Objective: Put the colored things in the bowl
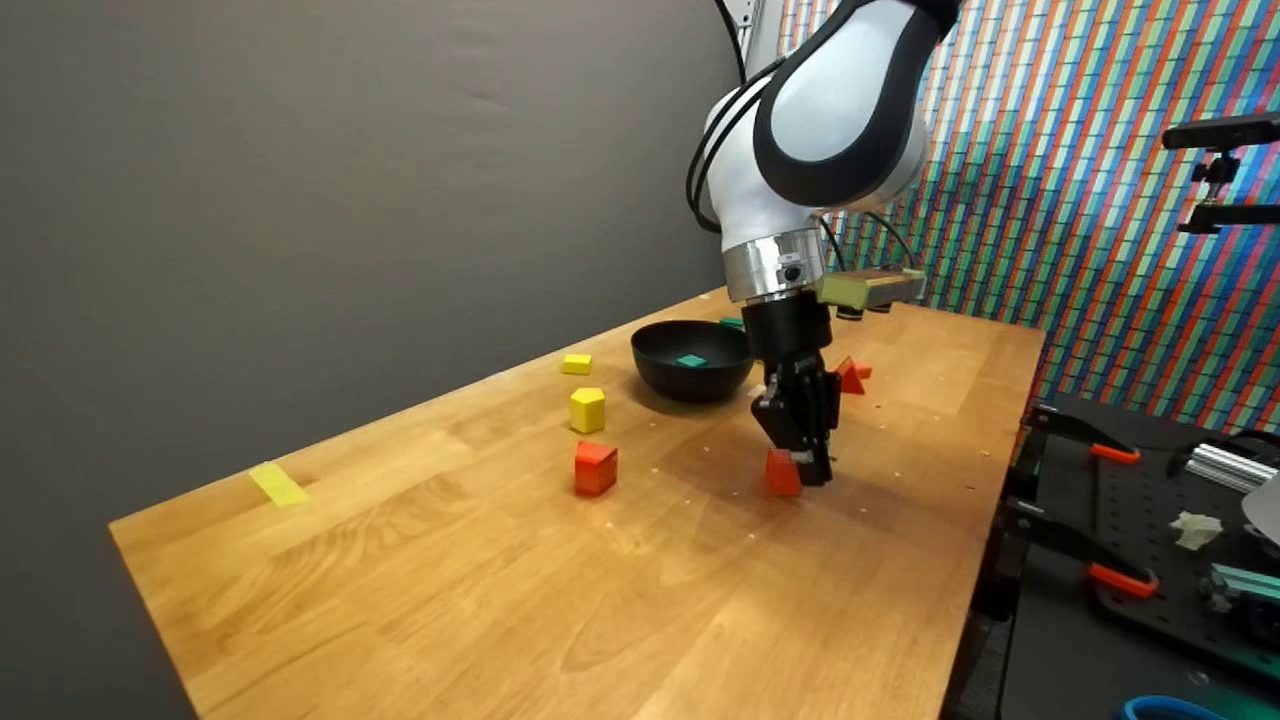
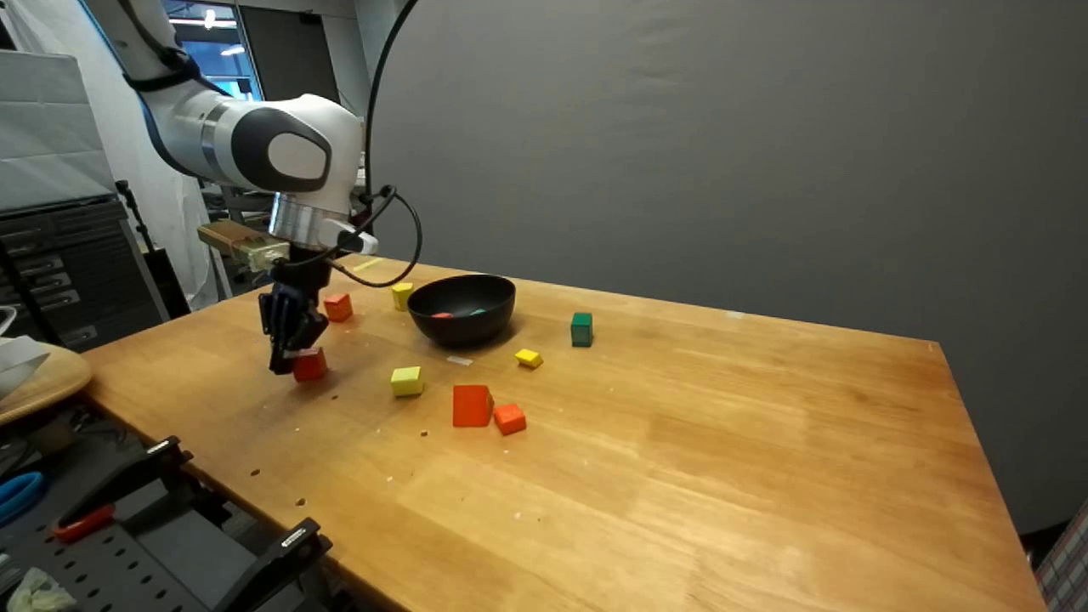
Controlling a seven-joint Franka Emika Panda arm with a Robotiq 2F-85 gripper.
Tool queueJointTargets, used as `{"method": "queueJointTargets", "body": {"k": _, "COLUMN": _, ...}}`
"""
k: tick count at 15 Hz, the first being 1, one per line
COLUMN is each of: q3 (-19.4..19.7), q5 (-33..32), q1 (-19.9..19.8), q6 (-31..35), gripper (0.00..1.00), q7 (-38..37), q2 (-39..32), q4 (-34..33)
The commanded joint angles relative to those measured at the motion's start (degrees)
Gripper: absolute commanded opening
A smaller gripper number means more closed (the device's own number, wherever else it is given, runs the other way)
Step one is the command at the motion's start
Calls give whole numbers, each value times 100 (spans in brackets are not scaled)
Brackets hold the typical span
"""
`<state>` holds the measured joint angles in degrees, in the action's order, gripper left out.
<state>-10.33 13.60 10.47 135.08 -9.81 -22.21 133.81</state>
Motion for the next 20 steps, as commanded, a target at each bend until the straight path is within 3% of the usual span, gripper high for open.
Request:
{"method": "queueJointTargets", "body": {"k": 1, "q3": 100, "q5": -317, "q1": 95, "q6": -362, "gripper": 40, "q7": -278, "q2": 475, "q4": -14}}
{"method": "queueJointTargets", "body": {"k": 3, "q3": 39, "q5": -153, "q1": 11, "q6": -395, "gripper": 45, "q7": -204, "q2": 593, "q4": -9}}
{"method": "queueJointTargets", "body": {"k": 7, "q3": 127, "q5": -17, "q1": -58, "q6": -483, "gripper": 76, "q7": -486, "q2": 556, "q4": -144}}
{"method": "queueJointTargets", "body": {"k": 9, "q3": 26, "q5": 422, "q1": -278, "q6": -1463, "gripper": 90, "q7": -62, "q2": 557, "q4": -260}}
{"method": "queueJointTargets", "body": {"k": 10, "q3": 105, "q5": 138, "q1": -86, "q6": -869, "gripper": 73, "q7": -296, "q2": 501, "q4": -122}}
{"method": "queueJointTargets", "body": {"k": 13, "q3": 115, "q5": 308, "q1": -181, "q6": -1268, "gripper": 90, "q7": -169, "q2": 502, "q4": -190}}
{"method": "queueJointTargets", "body": {"k": 15, "q3": 109, "q5": 504, "q1": -163, "q6": -691, "gripper": 100, "q7": -318, "q2": 580, "q4": 19}}
{"method": "queueJointTargets", "body": {"k": 17, "q3": 33, "q5": 964, "q1": -214, "q6": -148, "gripper": 100, "q7": -317, "q2": 420, "q4": 98}}
{"method": "queueJointTargets", "body": {"k": 20, "q3": -27, "q5": 1405, "q1": -163, "q6": 1299, "gripper": 100, "q7": -294, "q2": 403, "q4": 489}}
